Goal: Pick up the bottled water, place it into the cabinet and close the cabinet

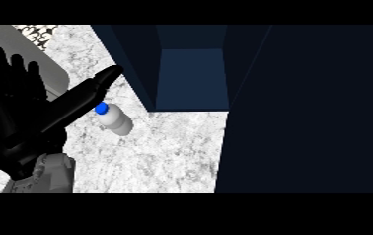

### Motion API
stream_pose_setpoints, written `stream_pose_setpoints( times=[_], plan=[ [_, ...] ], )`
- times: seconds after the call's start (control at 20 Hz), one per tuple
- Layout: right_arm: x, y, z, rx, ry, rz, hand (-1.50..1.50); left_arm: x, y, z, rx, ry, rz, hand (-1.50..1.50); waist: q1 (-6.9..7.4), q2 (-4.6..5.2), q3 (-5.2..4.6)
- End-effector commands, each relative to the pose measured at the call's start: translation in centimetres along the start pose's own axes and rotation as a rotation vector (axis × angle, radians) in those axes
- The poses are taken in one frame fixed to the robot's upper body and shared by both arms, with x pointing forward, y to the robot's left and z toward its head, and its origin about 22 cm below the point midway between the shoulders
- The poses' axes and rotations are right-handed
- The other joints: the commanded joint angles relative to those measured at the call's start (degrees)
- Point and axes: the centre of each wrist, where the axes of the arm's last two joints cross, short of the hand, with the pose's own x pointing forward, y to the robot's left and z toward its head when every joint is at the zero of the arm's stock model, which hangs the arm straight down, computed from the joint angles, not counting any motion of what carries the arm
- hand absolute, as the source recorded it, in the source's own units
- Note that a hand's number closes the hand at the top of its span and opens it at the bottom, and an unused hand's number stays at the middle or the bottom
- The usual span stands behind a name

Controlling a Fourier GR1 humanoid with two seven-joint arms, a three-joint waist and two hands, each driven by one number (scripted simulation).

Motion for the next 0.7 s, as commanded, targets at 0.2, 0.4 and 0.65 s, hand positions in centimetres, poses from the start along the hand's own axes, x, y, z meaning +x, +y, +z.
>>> stream_pose_setpoints(
  times=[0.2, 0.4, 0.65],
  plan=[
    [3.4, -0.1, 2.8, -0.016, -0.055, 0.012, -1.50, -3.9, 2.0, -1.4, 0.065, 0.044, -0.004, -1.50, -0.12, 0.02, -0.02],
    [3.4, -0.4, 2.7, 0.008, -0.066, 0.028, -1.50, -6.4, 3.7, -3.1, 0.101, 0.080, -0.061, -1.50, -0.25, 0.10, -0.05],
    [4.1, -0.1, 2.7, 0.011, -0.052, 0.023, -1.50, -9.3, 6.1, -3.7, 0.126, 0.124, -0.084, -1.50, 0.03, 0.07, -0.11]
  ],
)
